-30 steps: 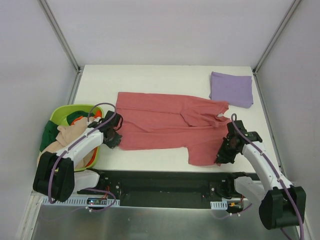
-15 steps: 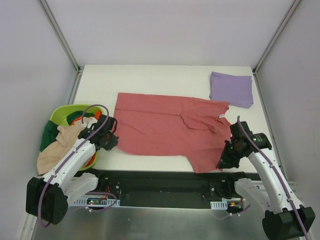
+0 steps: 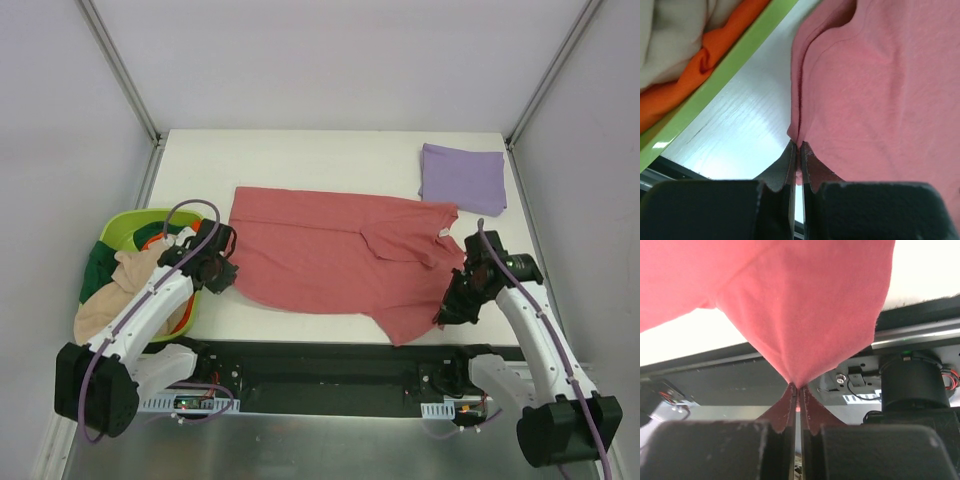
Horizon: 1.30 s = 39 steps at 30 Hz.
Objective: Fold and stack the t-shirts
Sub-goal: Fold the other side of the tshirt into a rectangle
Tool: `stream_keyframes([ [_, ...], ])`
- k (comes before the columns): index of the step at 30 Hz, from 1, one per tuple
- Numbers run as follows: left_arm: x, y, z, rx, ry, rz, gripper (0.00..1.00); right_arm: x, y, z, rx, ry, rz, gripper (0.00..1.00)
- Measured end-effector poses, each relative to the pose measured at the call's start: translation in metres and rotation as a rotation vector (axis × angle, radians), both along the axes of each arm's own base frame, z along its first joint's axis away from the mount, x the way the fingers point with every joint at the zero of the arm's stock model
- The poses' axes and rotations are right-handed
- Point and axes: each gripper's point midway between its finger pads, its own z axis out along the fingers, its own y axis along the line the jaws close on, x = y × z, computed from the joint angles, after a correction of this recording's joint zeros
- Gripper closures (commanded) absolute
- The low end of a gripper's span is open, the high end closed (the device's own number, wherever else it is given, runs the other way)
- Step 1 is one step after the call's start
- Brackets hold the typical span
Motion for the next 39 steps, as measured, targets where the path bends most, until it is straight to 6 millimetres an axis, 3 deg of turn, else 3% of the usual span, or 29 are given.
stream_keyframes([
  [8, 0.033, -0.002, 0.017, 0.031, -0.018, 0.008, 1.00, 0.066, -0.008, 0.023, 0.001, -0.107, -0.030, 0.99],
  [15, 0.066, 0.007, 0.027, 0.054, -0.042, 0.039, 1.00, 0.118, -0.012, 0.028, 0.002, -0.183, -0.052, 0.99],
  [24, 0.107, 0.010, 0.024, 0.076, -0.026, 0.040, 1.00, 0.180, -0.017, 0.022, 0.003, -0.233, -0.078, 0.99],
  [29, 0.119, 0.012, 0.017, 0.088, -0.004, 0.035, 1.00, 0.210, -0.018, 0.016, 0.004, -0.261, -0.079, 0.99],
  [39, 0.142, 0.015, 0.002, 0.113, 0.048, 0.018, 1.00, 0.265, -0.022, 0.032, -0.027, -0.324, -0.044, 0.94],
])
